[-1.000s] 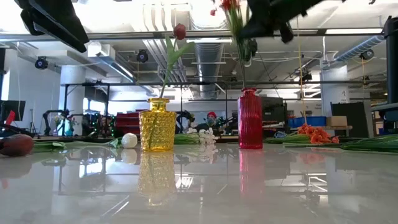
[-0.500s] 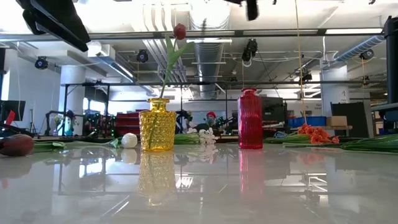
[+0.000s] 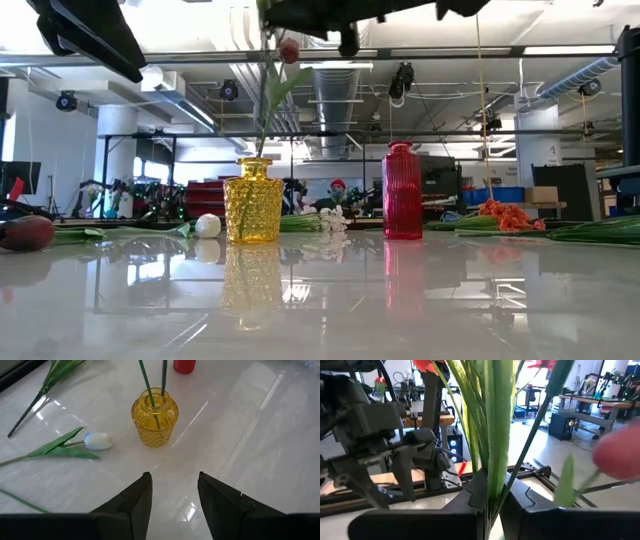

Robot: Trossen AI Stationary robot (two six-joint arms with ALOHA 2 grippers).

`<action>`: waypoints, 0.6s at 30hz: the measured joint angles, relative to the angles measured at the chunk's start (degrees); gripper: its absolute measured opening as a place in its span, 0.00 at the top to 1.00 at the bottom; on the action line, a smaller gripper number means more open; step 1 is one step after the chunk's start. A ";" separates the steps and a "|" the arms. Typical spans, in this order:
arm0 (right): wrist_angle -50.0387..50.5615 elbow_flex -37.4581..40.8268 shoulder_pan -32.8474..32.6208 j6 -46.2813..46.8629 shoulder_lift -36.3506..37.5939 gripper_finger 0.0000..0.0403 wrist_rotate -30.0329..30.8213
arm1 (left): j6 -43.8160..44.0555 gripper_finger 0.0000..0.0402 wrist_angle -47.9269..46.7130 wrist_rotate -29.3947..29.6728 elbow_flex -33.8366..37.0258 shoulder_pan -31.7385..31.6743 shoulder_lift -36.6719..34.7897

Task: Sort flowers into vase by color
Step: Put the left orange flowers into the yellow flower vase

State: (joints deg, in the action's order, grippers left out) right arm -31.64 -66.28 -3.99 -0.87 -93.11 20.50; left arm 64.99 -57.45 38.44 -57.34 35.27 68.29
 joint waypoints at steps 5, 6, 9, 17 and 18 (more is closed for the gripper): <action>-0.15 -1.48 0.09 -1.48 -2.42 0.94 0.06 | 0.00 0.64 0.03 0.00 0.00 0.00 0.00; 0.05 -1.48 0.19 -1.46 -2.81 0.94 0.06 | 0.00 0.64 0.04 0.00 0.00 0.00 -0.01; 0.09 -1.50 0.39 -1.58 -3.57 0.94 0.06 | 0.00 0.64 0.02 0.00 0.00 0.00 0.00; 0.24 -1.23 0.58 -1.42 -4.67 0.90 0.47 | 0.00 0.64 0.02 0.00 0.04 0.00 -0.02; 0.25 -1.22 0.66 -1.27 -4.67 0.88 0.47 | 0.00 0.64 0.03 0.00 0.04 0.00 -0.02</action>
State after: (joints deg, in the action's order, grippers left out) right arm -31.40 -67.51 -3.33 -2.14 -97.78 20.97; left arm 64.99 -57.43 38.44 -57.30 35.27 68.27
